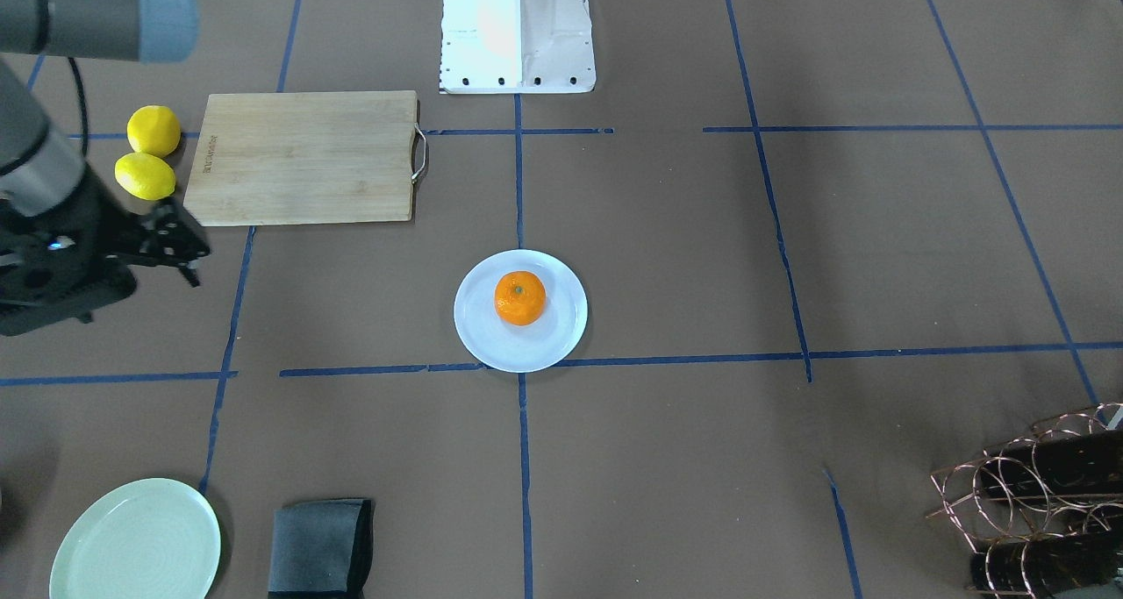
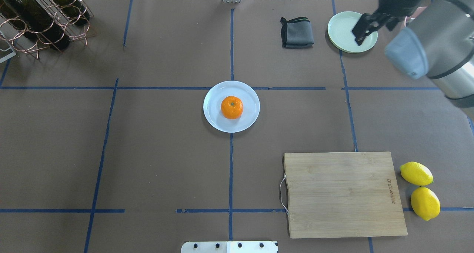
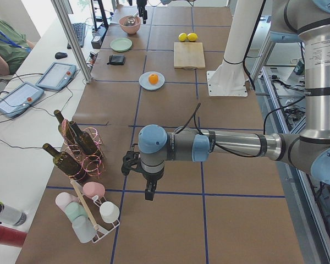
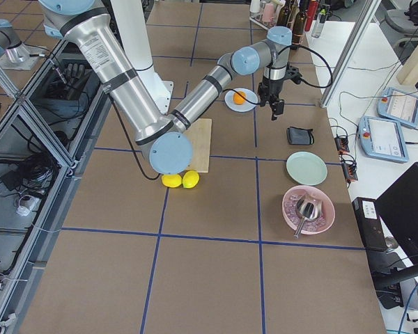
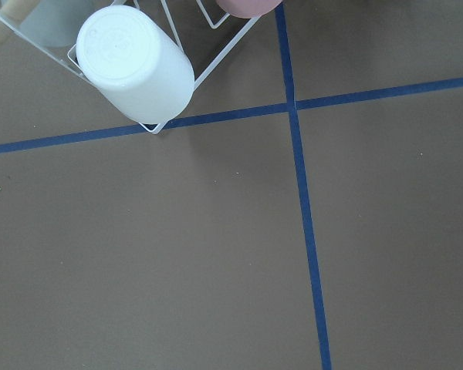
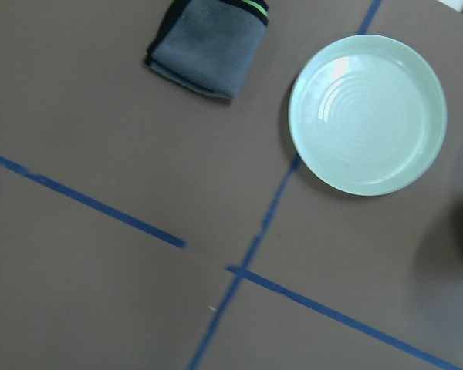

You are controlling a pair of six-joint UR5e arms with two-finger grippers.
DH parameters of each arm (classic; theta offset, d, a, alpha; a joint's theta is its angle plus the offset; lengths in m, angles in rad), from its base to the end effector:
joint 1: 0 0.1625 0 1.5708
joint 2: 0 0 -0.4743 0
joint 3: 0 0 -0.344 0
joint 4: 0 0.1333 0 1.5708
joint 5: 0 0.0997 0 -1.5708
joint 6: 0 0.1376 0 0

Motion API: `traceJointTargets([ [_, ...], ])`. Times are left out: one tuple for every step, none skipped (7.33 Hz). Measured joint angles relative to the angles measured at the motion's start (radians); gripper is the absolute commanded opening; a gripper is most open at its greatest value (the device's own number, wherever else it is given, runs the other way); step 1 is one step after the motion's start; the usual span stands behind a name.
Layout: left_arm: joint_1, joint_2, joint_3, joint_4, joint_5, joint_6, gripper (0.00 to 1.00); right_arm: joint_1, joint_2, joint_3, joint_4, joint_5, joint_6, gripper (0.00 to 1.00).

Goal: Pick orange to plate

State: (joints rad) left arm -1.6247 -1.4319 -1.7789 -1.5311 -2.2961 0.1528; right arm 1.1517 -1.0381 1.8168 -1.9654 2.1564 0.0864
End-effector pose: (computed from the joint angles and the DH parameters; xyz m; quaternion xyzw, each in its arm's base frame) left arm -0.0624 -0.3774 0.7084 0.0503 0.3514 0.0514 0.9335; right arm -0.2005 -0.5907 0.3984 0.1061 -0.3200 -0.2100 0.9177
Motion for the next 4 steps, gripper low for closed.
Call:
traceJointTargets([
  [0.0, 0.0, 0.0, -0.001, -0.006, 0.001, 1.0, 0.082, -0.073, 0.012, -0.02, 0.027, -0.167, 1.0],
  [0.0, 0.001, 0.001, -0.003, -0.021, 0.001, 1.0, 0.162, -0.148, 0.015, -0.025, 0.048, -0.304, 1.0],
  [0.0, 0.001, 0.002, -0.004, -0.037, 0.001, 1.0, 0.237, -0.234, 0.015, -0.022, 0.056, -0.393, 1.0],
  [0.0, 0.001, 0.002, -0.005, -0.045, 0.001, 1.0, 0.309, -0.331, 0.012, -0.012, 0.054, -0.435, 1.0],
])
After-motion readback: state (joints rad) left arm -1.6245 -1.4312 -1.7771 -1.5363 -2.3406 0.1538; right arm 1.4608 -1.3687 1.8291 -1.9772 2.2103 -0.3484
